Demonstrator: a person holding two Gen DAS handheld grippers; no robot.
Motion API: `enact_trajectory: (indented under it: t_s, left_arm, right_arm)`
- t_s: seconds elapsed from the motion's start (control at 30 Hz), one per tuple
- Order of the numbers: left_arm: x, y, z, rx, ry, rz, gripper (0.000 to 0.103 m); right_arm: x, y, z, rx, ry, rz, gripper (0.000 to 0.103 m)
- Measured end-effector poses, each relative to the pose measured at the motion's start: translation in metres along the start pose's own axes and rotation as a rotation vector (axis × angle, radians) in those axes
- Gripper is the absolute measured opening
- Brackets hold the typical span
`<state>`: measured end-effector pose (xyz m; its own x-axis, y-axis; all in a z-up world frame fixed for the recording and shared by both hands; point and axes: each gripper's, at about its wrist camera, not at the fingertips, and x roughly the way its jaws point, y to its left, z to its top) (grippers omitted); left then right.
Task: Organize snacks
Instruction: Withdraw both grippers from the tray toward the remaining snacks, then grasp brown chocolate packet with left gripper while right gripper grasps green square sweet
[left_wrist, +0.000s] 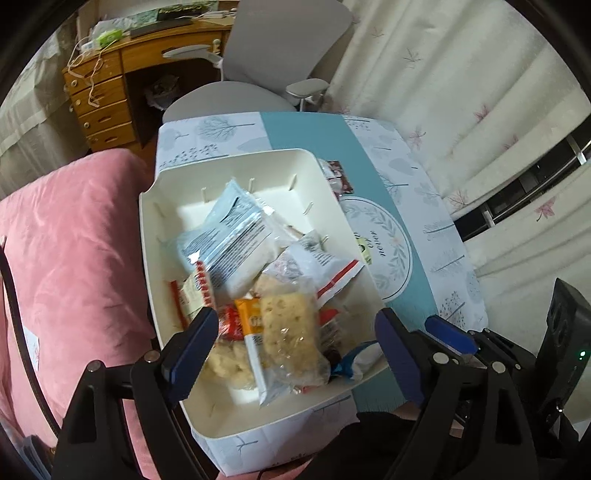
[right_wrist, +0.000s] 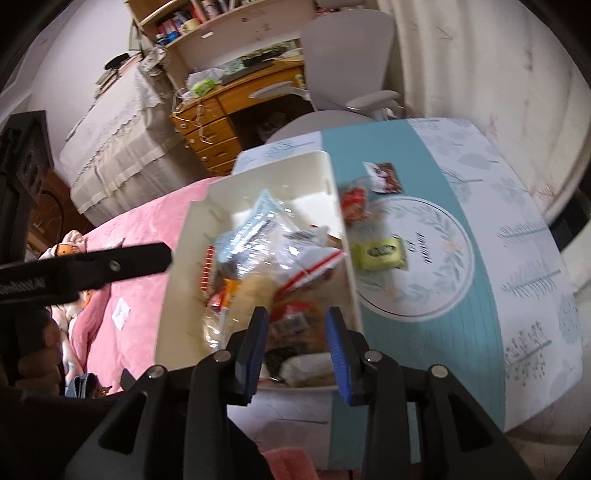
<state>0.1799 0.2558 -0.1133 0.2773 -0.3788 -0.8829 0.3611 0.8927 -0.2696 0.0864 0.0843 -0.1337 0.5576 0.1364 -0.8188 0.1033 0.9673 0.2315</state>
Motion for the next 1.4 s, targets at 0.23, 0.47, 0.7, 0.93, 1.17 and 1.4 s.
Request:
enact_trajectory:
  t_s: [0.23,0.47,0.7,0.93,1.17,1.4]
  left_arm:
    - [0.016,-0.020,0.026,-0.008,0.032,-0.034,0.086]
    - [0.037,-0.052,0.068,-0.010,0.035,0.001,0.086]
    - [0.074,-0.082,0.116,-0.049,0.060,0.035,0.087]
    - [0.121,-0.109,0.159,-0.041,0.126,0.090,0.087]
    - [0.169,-0.127,0.193,-0.019,0.239,0.114,0.087]
    - [0.226,-0.136,0.220,-0.035,0.362,0.147,0.087]
  right_arm:
    - [0.004,-0.039,-0.002,0.023,0.014,-0.080,0.037]
    - [0.010,-0.076,0.010,-0.057,0.028,-0.082,0.039]
    - [0.036,-0.107,0.036,-0.233,0.049,-0.036,0.039]
    - [0.072,-0.124,0.055,-0.458,0.072,0.037,0.048]
    - [0.099,-0.125,0.056,-0.666,0.066,0.126,0.058]
    - [0.118,-0.118,0.046,-0.819,0.042,0.234,0.063]
